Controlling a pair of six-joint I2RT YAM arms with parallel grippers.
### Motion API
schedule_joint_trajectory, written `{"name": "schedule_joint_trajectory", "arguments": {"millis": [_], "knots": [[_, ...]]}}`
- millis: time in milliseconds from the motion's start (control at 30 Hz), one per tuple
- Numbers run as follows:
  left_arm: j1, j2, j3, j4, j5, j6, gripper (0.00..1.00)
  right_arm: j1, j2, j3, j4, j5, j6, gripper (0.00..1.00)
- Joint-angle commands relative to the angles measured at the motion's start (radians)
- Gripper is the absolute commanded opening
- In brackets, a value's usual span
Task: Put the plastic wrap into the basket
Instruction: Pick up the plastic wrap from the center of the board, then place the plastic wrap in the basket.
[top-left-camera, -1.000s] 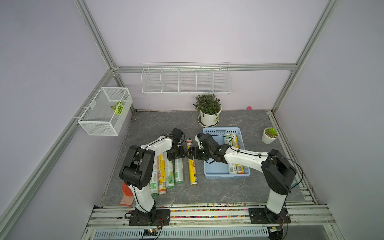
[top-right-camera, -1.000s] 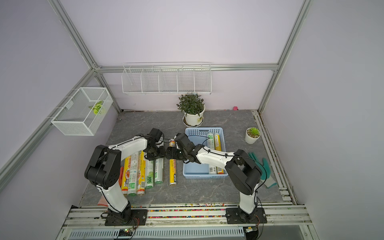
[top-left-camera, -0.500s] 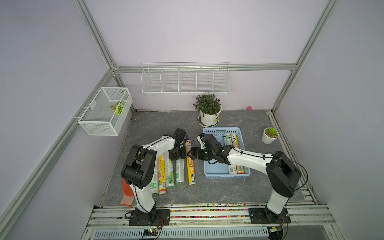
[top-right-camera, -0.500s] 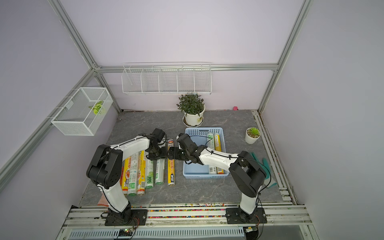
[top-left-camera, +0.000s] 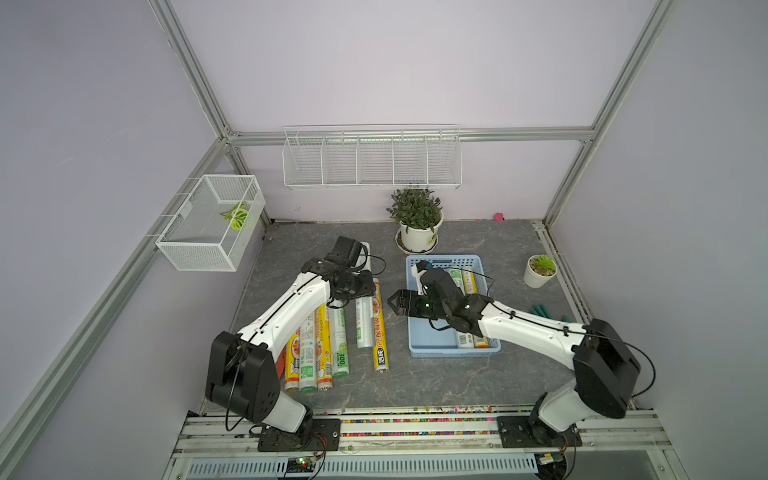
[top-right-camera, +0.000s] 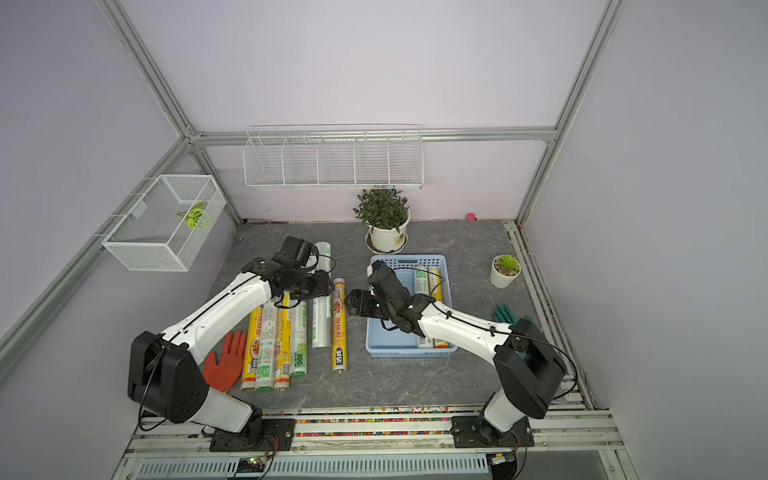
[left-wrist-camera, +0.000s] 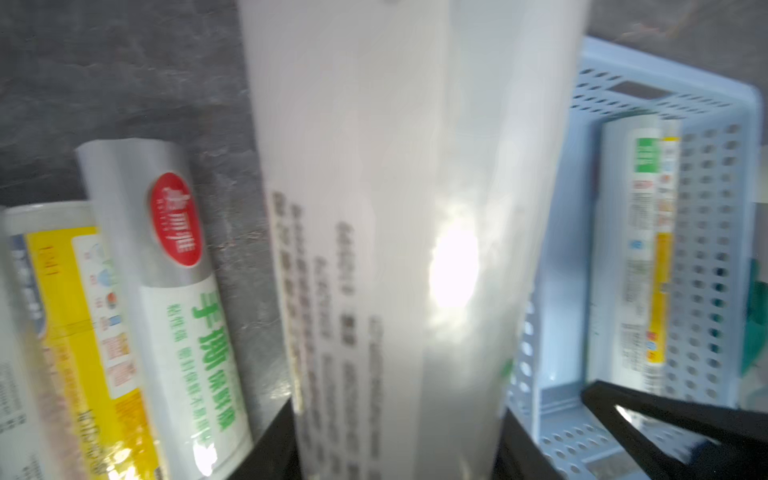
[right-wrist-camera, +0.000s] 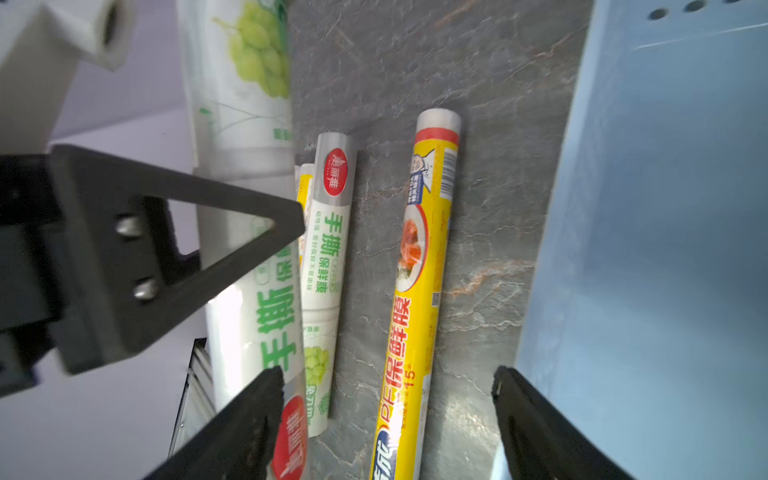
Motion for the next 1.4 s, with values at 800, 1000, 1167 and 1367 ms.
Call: {"name": "schedule_joint_trajectory", "arguments": {"millis": [800, 1000, 1167, 1367], "knots": [[-0.264, 0.307, 0.182, 0.444, 0.296, -0.321, 0.20, -0.354, -0.574, -0.383, -0.176, 0.148, -0.023, 0.89], [-0.272, 0.388, 0.209, 0.456, 0.331, -0.346, 0.20, -0.401, -0.572, -0.382, -0.212, 0.071, -0.077, 0.91], [-0.273, 0.454, 0.251, 0.433, 0.340, -0.354, 0.21, -0.451, -0.519, -0.371, -0.222, -0.060, -0.094, 0.91], [-0.274, 0.519, 0.291, 0.410, 0.335, -0.351, 0.21, -0.456, -0.452, -0.342, -0.264, -0.096, -0.095, 0.91]]}}
